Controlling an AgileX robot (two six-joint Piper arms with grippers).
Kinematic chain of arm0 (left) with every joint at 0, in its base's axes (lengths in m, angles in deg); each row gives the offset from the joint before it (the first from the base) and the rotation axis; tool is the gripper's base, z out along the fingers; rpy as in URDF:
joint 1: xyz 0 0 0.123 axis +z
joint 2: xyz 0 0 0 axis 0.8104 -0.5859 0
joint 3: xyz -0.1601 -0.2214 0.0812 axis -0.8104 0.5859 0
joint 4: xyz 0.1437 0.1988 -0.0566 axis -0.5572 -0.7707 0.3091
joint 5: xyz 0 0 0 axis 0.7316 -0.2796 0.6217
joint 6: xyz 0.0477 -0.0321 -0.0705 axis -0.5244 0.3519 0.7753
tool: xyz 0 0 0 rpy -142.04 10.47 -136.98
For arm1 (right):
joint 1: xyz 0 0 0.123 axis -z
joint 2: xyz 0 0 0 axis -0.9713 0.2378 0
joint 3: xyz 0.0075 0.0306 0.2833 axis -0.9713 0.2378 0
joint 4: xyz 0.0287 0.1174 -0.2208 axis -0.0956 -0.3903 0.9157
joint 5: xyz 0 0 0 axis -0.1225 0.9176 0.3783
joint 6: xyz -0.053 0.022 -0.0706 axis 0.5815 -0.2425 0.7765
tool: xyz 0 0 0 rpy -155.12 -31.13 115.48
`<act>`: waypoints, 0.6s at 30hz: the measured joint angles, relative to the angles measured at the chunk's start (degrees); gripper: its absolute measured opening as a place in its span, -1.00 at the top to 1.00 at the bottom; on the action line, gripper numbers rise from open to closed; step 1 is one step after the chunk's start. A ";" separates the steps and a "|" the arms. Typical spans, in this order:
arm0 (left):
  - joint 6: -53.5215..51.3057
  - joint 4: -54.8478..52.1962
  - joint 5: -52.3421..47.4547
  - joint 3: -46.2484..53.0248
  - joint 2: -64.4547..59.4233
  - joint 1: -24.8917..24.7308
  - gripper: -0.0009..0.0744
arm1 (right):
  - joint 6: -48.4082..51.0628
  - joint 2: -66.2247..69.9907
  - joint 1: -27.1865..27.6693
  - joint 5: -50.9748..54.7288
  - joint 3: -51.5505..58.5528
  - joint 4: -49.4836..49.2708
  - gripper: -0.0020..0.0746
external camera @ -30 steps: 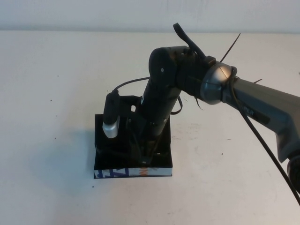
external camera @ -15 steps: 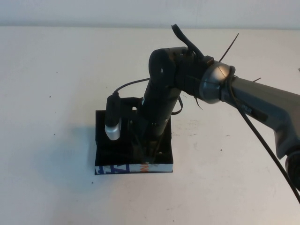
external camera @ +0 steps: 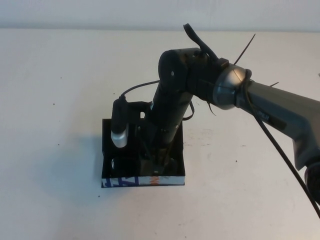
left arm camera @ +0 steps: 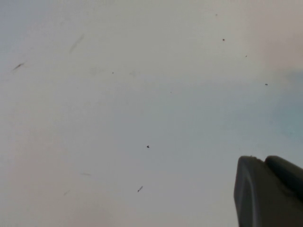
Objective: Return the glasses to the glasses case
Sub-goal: Place the glasses in the glasses case
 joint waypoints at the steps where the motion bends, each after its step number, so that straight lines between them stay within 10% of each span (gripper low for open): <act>1: 0.00 0.00 0.00 0.00 0.00 0.00 0.98 | 0.00 0.00 0.00 0.00 -0.32 0.00 0.06; 12: 0.00 0.00 0.00 0.00 0.00 0.00 0.98 | -9.07 -4.35 0.00 0.10 -3.98 0.58 0.11; 18: 0.00 0.00 0.00 0.00 0.00 0.00 0.98 | -16.99 -7.79 0.00 0.33 -4.37 0.67 0.74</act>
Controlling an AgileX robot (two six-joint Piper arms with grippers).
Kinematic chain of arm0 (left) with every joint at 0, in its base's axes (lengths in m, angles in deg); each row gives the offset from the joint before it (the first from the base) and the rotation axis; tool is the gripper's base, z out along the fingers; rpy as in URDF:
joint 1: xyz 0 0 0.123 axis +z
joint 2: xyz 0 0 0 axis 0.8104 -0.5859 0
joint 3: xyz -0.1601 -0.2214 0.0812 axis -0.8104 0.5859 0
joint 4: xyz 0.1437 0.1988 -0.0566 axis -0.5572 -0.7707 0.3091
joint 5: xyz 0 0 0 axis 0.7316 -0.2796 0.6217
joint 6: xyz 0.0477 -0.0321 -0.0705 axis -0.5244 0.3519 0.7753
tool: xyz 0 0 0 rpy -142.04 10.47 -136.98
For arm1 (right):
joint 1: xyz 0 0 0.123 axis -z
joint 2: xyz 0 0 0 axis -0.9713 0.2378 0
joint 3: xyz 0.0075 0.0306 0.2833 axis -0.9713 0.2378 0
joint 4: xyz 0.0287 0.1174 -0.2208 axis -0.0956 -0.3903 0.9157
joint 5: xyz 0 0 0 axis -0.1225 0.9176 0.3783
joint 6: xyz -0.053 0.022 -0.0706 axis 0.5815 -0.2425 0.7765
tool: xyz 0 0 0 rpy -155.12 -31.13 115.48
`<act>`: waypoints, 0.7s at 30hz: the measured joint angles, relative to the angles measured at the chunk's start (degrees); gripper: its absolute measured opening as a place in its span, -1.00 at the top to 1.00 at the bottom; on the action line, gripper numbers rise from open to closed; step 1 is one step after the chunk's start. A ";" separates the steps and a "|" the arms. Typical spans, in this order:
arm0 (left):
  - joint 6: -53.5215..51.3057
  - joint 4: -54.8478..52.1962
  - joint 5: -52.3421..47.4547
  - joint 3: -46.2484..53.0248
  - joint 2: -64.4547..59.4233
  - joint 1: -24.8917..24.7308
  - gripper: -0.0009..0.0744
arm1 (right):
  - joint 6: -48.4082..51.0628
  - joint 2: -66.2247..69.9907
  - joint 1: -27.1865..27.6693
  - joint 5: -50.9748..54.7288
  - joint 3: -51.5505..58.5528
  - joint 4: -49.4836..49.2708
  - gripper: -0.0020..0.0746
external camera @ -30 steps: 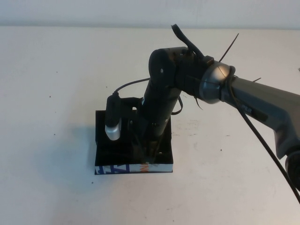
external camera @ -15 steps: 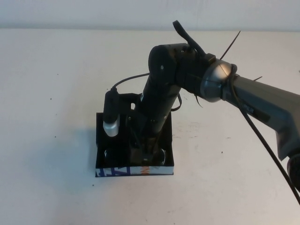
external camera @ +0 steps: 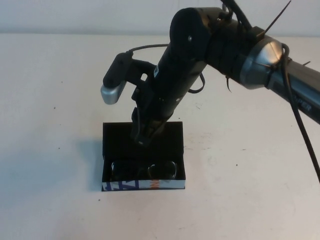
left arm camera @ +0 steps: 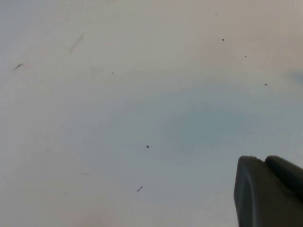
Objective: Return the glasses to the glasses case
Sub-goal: Place the glasses in the glasses case
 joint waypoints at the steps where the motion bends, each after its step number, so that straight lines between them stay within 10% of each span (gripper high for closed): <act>1: 0.00 0.00 0.00 0.00 0.00 0.00 0.98 | -0.39 -0.29 0.00 0.00 0.00 0.00 0.82; 21: 0.00 -2.17 0.33 0.00 0.00 0.00 0.98 | -1.10 -1.44 5.77 0.35 -0.13 -3.40 0.98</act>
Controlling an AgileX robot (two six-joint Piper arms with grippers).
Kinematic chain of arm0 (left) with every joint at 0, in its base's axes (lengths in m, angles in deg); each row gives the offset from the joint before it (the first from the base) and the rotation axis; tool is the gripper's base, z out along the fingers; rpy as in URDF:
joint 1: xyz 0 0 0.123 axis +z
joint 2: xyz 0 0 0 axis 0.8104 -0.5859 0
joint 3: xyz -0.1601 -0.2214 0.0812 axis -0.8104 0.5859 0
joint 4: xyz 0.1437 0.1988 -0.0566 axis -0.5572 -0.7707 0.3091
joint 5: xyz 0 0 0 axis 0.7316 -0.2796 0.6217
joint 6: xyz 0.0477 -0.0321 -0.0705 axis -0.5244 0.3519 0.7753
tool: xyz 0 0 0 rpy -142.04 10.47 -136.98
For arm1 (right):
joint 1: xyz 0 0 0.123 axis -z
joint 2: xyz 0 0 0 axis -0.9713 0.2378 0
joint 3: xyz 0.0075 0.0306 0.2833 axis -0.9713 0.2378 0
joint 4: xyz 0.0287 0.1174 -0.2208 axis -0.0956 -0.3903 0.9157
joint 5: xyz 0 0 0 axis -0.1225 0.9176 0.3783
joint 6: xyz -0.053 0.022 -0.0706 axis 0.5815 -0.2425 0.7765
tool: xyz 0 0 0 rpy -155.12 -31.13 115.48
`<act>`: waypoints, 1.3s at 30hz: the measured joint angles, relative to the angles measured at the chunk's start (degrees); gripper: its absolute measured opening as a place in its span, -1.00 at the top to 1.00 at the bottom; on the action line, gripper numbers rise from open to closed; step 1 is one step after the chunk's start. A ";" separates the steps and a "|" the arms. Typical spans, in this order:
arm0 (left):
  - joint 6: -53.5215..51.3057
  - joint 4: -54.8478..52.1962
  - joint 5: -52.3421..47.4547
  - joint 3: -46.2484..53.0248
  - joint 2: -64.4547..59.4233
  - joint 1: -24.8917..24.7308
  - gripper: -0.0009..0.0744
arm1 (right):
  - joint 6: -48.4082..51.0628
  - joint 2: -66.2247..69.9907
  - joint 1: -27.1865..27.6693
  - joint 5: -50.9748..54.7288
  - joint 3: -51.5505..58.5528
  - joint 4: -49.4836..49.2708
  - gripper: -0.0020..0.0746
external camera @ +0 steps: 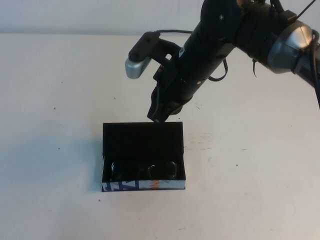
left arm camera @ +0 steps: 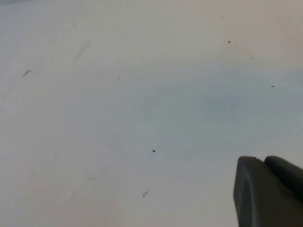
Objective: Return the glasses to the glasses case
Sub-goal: Place the glasses in the glasses case, then close the glasses case
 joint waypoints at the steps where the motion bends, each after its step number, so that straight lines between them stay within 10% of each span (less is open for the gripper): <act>1: 0.40 0.62 0.23 0.00 0.00 0.00 0.98 | 0.00 0.00 0.10 0.00 0.00 0.00 0.98; 17: 14.45 29.80 16.90 0.00 0.00 0.00 0.98 | 0.00 0.00 0.34 0.00 0.00 -0.57 0.98; 23: 14.66 30.98 6.20 -7.62 -2.75 -1.83 0.98 | 0.00 0.00 0.34 0.00 0.00 -0.68 0.98; 39: -29.99 44.82 -11.10 -34.23 -54.16 -20.65 0.98 | -2.68 0.00 0.34 0.10 0.00 3.07 0.98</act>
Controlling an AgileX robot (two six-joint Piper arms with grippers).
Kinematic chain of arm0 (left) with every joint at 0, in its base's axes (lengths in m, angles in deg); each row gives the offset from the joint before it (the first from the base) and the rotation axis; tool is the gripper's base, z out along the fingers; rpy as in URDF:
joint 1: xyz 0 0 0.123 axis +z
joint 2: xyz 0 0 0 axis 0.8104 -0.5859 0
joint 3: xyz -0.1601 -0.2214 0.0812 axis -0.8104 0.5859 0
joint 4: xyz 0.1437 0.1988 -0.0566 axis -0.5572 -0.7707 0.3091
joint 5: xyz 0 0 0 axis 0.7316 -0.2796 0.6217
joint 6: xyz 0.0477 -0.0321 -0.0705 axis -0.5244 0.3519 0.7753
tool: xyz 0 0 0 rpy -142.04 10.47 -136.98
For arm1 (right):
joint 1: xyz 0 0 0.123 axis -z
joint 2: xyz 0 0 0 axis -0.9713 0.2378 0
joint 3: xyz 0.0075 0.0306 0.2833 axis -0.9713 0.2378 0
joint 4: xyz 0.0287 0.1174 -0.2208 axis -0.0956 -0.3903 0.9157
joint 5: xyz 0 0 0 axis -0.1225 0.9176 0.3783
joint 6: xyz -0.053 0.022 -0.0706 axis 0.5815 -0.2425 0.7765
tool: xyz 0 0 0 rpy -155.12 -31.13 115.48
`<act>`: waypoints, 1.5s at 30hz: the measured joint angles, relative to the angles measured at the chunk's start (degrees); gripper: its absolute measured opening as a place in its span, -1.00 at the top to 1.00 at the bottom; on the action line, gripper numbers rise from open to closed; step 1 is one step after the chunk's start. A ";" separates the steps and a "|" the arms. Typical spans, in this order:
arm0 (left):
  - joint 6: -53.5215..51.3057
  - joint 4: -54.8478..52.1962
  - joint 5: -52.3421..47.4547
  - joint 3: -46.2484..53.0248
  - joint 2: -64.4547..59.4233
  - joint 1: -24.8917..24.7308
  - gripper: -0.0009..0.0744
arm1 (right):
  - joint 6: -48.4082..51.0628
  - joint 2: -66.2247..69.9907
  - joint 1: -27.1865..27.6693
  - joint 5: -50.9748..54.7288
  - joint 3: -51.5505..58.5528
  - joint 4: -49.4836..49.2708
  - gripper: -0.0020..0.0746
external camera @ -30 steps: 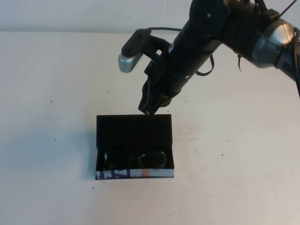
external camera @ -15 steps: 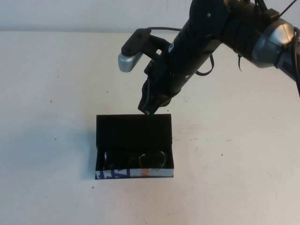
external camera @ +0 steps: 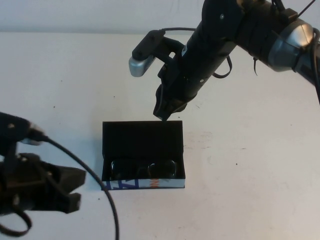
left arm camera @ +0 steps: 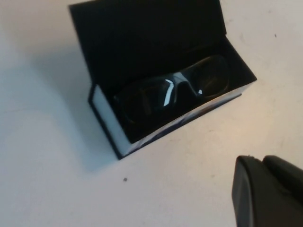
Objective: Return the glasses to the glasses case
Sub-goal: Close the glasses case
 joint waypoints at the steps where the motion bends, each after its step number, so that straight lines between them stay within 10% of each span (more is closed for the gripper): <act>1: -2.76 1.82 1.49 0.00 -2.29 -1.32 0.98 | -0.25 0.00 0.00 -0.24 0.00 0.00 0.98; 9: -23.64 18.33 13.41 -0.03 -17.94 -11.43 0.98 | -8.08 0.00 0.00 -5.83 0.00 -0.14 0.98; 25: -73.75 57.67 14.63 -0.74 -38.20 -12.51 0.98 | -16.48 4.47 1.93 -10.57 -0.88 -1.39 0.98; 45: -79.83 59.72 15.29 -1.10 -41.44 -12.51 0.98 | -19.37 19.78 4.34 -2.99 -20.36 -3.12 0.98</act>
